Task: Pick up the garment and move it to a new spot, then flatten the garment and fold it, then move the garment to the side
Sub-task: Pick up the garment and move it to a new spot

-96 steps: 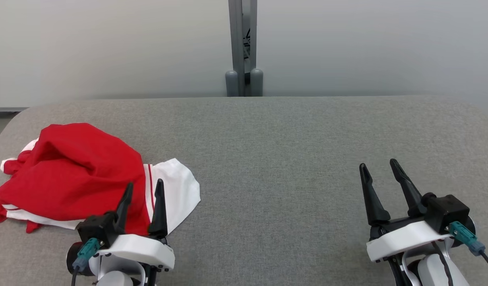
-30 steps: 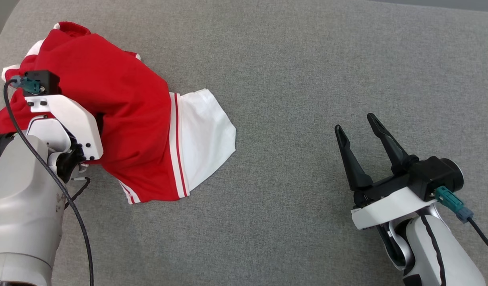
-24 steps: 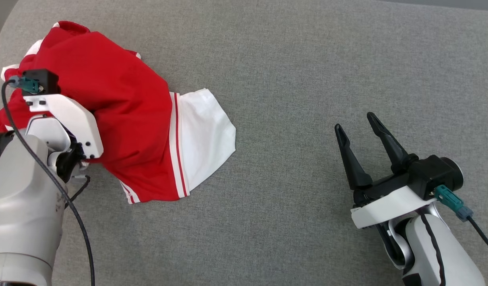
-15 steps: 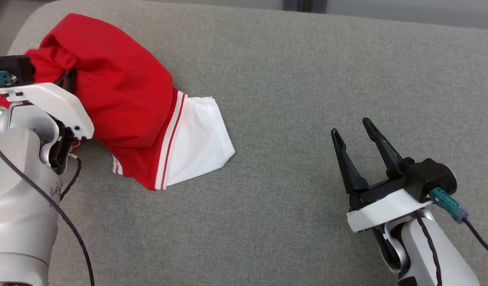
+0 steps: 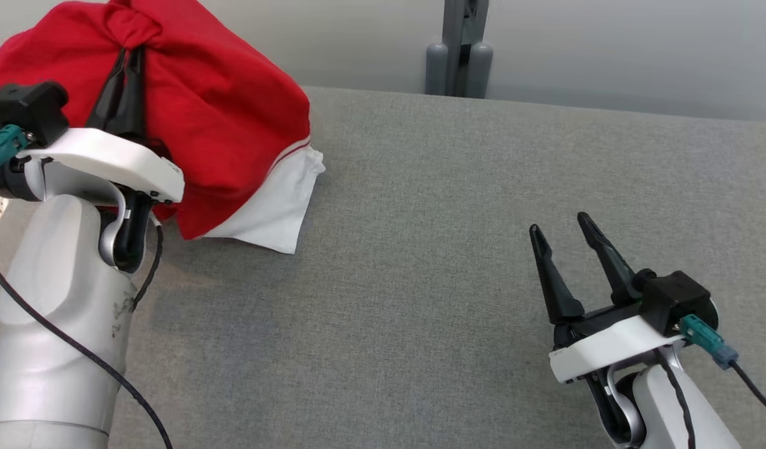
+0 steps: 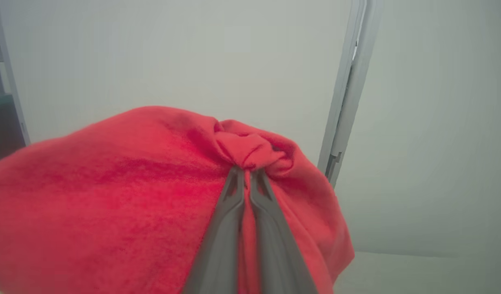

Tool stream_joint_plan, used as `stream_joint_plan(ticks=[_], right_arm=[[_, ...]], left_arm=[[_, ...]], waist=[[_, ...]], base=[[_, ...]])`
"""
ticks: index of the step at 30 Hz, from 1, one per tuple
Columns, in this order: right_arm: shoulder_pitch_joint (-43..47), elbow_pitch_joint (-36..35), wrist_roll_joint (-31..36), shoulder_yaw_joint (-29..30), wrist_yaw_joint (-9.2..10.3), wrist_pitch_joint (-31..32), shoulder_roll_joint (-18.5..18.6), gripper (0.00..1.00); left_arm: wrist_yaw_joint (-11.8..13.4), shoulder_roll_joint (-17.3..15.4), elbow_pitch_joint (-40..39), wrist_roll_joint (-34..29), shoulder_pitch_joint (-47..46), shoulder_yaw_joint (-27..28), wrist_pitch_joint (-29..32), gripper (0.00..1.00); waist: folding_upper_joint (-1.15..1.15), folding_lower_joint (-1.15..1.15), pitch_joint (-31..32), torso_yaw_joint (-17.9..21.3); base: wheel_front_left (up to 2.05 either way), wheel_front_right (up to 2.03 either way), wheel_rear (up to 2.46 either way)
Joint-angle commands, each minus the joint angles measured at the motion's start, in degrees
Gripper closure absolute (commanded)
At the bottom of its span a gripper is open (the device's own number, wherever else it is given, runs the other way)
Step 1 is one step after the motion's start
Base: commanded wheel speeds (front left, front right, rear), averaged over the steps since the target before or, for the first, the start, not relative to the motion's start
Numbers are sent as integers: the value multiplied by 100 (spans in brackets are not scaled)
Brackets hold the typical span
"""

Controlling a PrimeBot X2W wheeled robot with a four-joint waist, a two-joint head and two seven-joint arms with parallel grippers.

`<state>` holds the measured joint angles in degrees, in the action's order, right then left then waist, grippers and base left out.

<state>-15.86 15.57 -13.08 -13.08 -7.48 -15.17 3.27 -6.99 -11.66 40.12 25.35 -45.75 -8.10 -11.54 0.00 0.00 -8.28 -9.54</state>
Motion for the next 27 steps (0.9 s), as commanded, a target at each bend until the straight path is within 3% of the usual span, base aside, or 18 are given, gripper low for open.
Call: stream_joint_plan(ticks=[1,10,18,27], right_arm=[[30,-31,22,90,-3,-13,2,0],[38,-102,102,523,-3,-13,-17,0],[127,-105,131,693,-3,-13,-21,0],[213,-109,165,708,-3,-13,-26,0]], left_arm=[[-13,5,-186,40,69,-38,-60,100],[-3,71,-1066,90,354,-278,32,100],[337,-119,-1352,160,509,-18,4,100],[707,-541,-1286,-26,660,199,41,100]], waist=[[0,0,127,113],[0,0,287,514],[0,0,394,793],[0,0,464,686]], base=[[0,0,0],[0,0,0],[0,0,0],[0,0,0]])
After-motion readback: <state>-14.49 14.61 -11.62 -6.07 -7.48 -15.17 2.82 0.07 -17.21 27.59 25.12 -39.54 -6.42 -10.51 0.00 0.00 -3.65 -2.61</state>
